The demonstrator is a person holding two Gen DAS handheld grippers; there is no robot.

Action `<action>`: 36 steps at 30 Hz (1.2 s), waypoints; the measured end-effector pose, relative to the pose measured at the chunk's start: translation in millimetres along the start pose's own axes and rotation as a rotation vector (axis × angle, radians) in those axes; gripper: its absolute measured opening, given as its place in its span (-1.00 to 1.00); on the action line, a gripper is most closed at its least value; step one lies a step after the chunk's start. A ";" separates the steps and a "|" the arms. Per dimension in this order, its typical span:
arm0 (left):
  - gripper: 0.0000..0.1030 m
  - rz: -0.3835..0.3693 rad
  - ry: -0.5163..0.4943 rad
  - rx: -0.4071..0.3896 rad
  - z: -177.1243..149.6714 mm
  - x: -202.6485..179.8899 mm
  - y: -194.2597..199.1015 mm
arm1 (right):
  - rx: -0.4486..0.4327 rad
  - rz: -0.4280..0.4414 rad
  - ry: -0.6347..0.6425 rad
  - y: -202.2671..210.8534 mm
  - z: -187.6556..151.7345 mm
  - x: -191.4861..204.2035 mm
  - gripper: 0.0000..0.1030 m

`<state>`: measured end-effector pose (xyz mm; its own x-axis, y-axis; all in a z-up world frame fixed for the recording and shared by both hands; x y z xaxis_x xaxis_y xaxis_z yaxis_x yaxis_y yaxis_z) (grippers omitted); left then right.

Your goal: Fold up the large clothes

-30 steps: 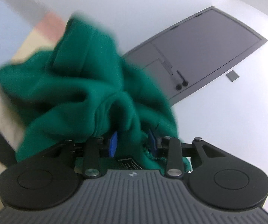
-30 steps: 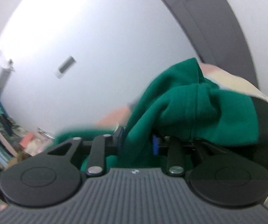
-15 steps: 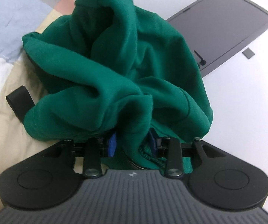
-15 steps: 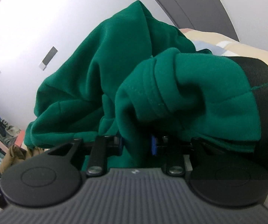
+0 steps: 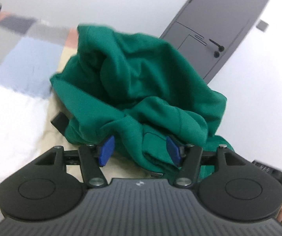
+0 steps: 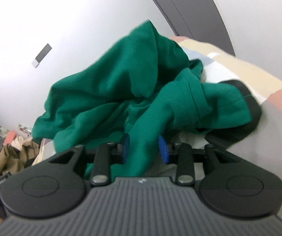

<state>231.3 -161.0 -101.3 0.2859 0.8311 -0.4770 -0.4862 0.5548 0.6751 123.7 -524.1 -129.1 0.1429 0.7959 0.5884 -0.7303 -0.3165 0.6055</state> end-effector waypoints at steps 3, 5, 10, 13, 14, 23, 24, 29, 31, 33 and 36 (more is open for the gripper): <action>0.25 0.044 -0.065 -0.017 -12.1 -8.4 30.6 | -0.038 0.009 0.052 27.2 -4.5 18.8 -0.29; 0.26 0.063 -0.096 -0.026 -15.8 -16.4 43.0 | -0.061 0.002 0.082 41.0 -8.9 31.3 -0.29; 0.29 0.071 -0.139 -0.046 -16.8 -29.3 65.4 | -0.100 -0.010 0.163 61.3 -14.0 57.5 -0.29; 0.35 0.059 -0.141 -0.053 -6.0 -26.2 69.6 | -0.117 -0.006 0.184 62.7 -6.3 64.5 -0.29; 0.39 0.060 -0.144 -0.058 0.1 -23.6 68.9 | -0.118 -0.008 0.186 62.5 -1.8 65.8 -0.29; 0.77 0.141 -0.162 -0.089 93.1 -1.3 46.1 | -0.142 -0.071 0.195 26.4 84.1 74.2 0.67; 0.78 0.139 -0.143 -0.088 105.9 4.6 40.2 | -0.134 -0.074 0.174 18.7 96.0 71.3 0.67; 0.84 0.121 -0.005 -0.094 157.6 41.6 10.3 | -0.080 -0.045 -0.079 -31.9 162.5 34.9 0.67; 0.86 0.123 0.059 -0.084 169.8 57.2 -2.8 | -0.064 -0.030 -0.166 -52.5 180.9 20.1 0.67; 0.86 0.096 0.135 -0.069 177.5 75.7 -15.5 | -0.029 -0.027 -0.215 -75.4 192.6 8.3 0.67; 0.86 0.029 0.249 -0.018 181.1 96.8 -37.6 | 0.029 -0.039 -0.222 -106.0 198.6 -0.3 0.39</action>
<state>426.8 -94.3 -70.9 0.0604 0.8099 -0.5834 -0.5068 0.5284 0.6812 333.8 -593.3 -87.0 0.3167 0.6754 0.6660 -0.7025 -0.3047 0.6432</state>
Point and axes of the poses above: each gripper's, at about its wrist camera, not at the fingertips, and y roughly against the way its jaws point, x to its left, z to its top, the point moved 3 cm from there along -y, roughly the way its jaws point, and after that the axes turned 15 degrees about x, right-handed, at the moved point
